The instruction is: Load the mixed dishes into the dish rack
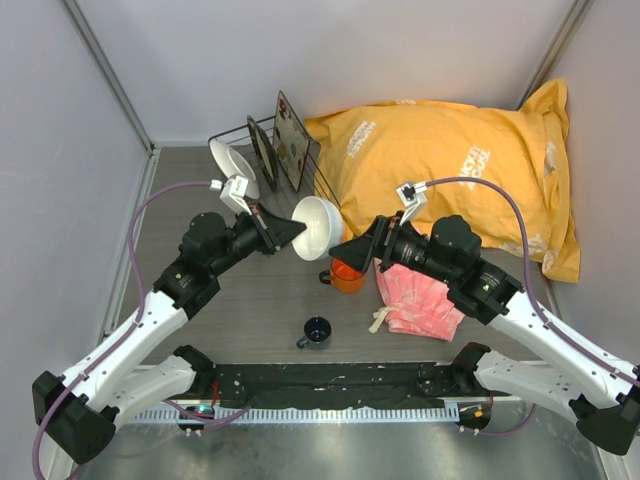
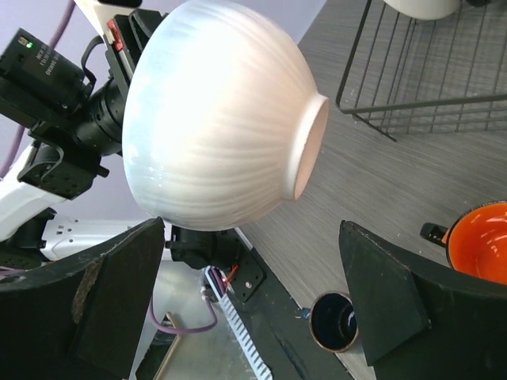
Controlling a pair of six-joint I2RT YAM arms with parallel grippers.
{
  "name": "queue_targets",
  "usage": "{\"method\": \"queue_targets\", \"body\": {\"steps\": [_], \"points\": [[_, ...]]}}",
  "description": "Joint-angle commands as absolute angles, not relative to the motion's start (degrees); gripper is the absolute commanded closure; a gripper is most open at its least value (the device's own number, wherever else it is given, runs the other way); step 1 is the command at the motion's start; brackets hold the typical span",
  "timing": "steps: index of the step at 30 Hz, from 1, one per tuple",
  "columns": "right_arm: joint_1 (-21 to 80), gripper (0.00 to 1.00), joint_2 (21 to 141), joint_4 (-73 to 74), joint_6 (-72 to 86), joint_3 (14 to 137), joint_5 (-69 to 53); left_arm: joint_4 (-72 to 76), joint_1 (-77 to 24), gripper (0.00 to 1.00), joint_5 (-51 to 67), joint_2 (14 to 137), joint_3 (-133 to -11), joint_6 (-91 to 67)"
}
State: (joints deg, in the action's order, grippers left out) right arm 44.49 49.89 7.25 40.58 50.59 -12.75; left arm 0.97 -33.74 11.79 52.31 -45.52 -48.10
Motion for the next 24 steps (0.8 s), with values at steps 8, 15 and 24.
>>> {"method": "queue_targets", "body": {"steps": [8,15,24], "points": [[44.0,0.03,49.4,0.3,39.9,52.2,-14.8,12.0,-33.3,1.0,15.9,51.3,-43.6,-52.0],[44.0,0.03,50.4,-1.8,40.1,52.6,-15.6,13.0,-33.3,1.0,16.9,52.0,-43.6,-52.9],[44.0,0.03,51.5,-3.6,40.9,52.6,-16.3,13.5,-33.3,1.0,17.3,52.3,-43.1,-53.2]]}}
